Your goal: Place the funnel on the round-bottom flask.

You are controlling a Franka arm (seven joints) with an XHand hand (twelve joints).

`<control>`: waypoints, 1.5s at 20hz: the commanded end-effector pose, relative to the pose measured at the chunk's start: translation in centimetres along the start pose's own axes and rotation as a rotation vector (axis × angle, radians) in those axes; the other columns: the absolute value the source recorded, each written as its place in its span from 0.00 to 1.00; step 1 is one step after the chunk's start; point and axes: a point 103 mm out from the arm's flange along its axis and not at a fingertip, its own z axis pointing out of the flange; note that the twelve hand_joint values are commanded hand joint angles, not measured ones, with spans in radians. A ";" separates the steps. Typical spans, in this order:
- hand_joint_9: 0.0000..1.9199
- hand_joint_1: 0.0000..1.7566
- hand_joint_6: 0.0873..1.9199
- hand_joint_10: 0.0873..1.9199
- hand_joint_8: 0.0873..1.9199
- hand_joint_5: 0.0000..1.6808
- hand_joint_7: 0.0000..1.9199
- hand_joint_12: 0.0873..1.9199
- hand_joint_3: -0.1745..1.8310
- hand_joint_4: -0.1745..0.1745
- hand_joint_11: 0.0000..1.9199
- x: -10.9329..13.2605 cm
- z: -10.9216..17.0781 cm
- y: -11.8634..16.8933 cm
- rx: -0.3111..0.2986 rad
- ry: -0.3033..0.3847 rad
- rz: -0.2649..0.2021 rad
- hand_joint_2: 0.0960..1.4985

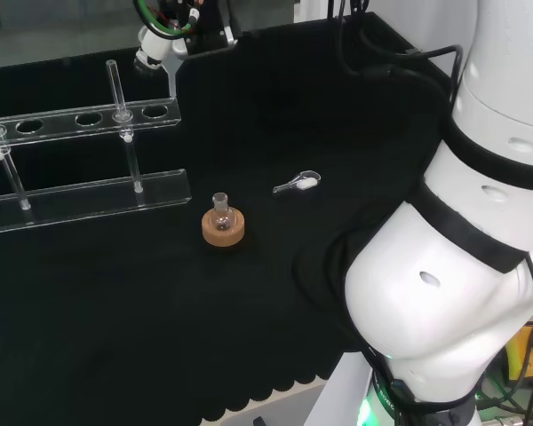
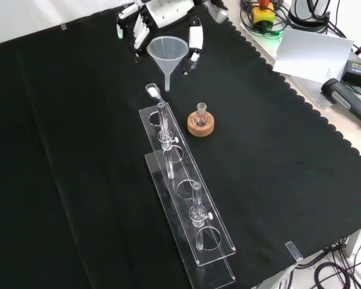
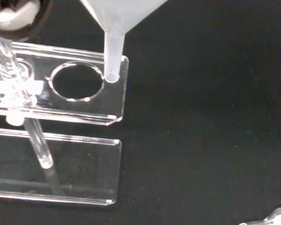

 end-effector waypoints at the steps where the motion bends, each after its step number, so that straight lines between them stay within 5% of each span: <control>1: 0.44 0.46 0.32 0.15 0.44 0.38 0.55 0.56 0.43 0.43 0.00 0.9 2.1 -1.8 0.013 0.031 0.043 0.31; 12: 0.45 0.46 0.34 0.15 0.44 0.40 0.55 0.56 0.44 0.47 0.00 1.5 4.6 -6.4 0.067 0.016 0.124 0.30; 19: 0.45 0.47 0.35 0.15 0.44 0.42 0.56 0.57 0.45 0.49 0.00 1.0 3.9 -5.6 0.088 0.001 0.180 0.29; 30: 0.46 0.47 0.35 0.15 0.44 0.44 0.58 0.58 0.46 0.53 0.00 0.4 5.2 -6.0 0.022 -0.050 0.239 0.29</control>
